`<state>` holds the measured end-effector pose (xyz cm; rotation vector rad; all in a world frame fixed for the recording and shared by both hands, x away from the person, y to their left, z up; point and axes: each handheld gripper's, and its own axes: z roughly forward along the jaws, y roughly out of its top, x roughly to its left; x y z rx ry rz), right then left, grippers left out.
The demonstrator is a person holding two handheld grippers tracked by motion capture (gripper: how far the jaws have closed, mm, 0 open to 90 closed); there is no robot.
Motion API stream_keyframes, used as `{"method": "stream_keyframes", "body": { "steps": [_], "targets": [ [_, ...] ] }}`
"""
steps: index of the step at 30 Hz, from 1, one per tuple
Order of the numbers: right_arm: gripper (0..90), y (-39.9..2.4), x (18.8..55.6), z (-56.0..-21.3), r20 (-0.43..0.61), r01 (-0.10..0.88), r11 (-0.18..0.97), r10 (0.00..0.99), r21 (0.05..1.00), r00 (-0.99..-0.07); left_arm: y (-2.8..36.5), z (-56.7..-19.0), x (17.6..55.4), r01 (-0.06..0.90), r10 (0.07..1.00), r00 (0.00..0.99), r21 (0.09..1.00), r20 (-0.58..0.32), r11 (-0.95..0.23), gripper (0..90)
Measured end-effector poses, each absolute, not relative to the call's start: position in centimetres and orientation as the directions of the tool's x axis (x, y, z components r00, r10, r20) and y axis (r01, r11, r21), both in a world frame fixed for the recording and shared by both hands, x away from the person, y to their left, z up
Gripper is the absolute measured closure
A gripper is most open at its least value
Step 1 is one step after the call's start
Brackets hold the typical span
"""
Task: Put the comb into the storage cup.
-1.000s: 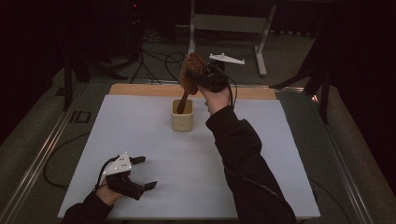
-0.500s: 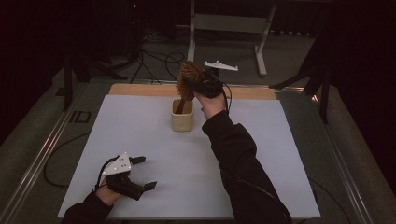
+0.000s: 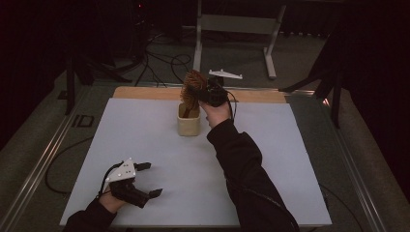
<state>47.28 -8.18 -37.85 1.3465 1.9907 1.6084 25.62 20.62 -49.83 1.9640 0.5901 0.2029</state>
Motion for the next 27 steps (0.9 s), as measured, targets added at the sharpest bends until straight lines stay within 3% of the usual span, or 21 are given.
{"method": "stream_keyframes", "body": {
  "steps": [27],
  "targets": [
    [50.8,-9.3,47.8,-39.9,0.379,0.529,-0.056,0.762,0.847,-0.525,20.6,-50.0,25.7,0.318,0.479,0.869,0.881,-0.123,-0.351,0.0]
  ]
}}
